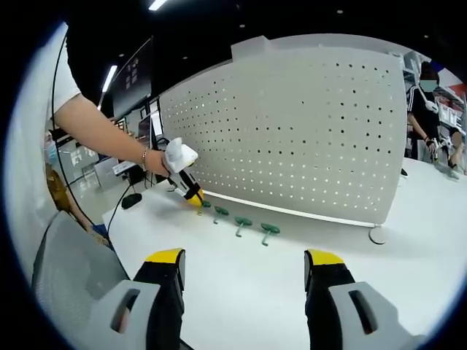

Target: Insert the hook assembly into the mounting plate slot until the hook locks in place.

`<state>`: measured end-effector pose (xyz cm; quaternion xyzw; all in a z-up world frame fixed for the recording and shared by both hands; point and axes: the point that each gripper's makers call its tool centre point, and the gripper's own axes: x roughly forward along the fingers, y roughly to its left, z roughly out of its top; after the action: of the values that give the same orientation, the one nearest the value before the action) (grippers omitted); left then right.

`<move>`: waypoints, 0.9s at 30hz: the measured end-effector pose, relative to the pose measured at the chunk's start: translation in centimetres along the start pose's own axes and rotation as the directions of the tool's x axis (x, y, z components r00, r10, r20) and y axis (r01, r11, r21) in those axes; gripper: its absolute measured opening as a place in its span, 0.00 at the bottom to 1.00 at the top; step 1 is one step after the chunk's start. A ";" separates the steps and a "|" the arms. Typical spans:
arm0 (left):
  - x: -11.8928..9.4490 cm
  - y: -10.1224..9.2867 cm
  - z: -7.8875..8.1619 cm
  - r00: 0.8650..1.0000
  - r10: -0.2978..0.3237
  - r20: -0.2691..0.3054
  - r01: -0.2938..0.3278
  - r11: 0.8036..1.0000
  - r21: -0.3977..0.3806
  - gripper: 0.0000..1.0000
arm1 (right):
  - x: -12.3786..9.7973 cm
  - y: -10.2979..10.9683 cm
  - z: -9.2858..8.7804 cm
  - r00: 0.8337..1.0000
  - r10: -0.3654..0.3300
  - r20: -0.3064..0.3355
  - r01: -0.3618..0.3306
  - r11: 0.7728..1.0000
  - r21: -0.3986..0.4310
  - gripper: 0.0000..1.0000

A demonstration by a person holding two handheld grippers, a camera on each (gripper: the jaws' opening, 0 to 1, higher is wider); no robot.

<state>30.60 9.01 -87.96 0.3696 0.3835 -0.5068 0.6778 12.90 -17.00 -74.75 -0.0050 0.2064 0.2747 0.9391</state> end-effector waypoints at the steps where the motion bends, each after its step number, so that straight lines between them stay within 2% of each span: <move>1: 0.0 0.0 0.0 1.000 0.001 0.002 -0.001 1.000 0.000 0.03 | 0.0 0.0 0.0 1.000 0.001 -0.001 -0.001 1.000 -0.001 0.64; 10: -0.5 0.1 0.6 0.998 0.024 0.050 -0.023 0.999 -0.023 0.03 | 0.1 0.0 0.0 1.000 0.002 0.002 -0.002 1.000 0.001 0.64; 15: -1.2 0.1 1.7 0.994 0.042 0.098 -0.038 0.999 -0.038 0.03 | 0.2 0.1 0.2 1.000 0.006 0.007 -0.006 1.000 -0.002 0.64; 18: -1.6 0.2 2.2 0.990 0.056 0.129 -0.048 0.997 -0.066 0.03 | 0.3 0.1 0.2 1.000 0.007 0.007 -0.007 1.000 -0.005 0.64; 27: -2.7 -0.1 3.6 0.976 0.085 0.199 -0.071 0.994 -0.079 0.02 | 0.4 0.2 0.4 1.000 0.007 0.005 -0.007 1.000 -0.009 0.64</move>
<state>30.57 6.85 -84.03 0.3064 0.3157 -0.5008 0.7454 13.28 -16.59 -74.55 -0.0079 0.2028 0.2787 0.9387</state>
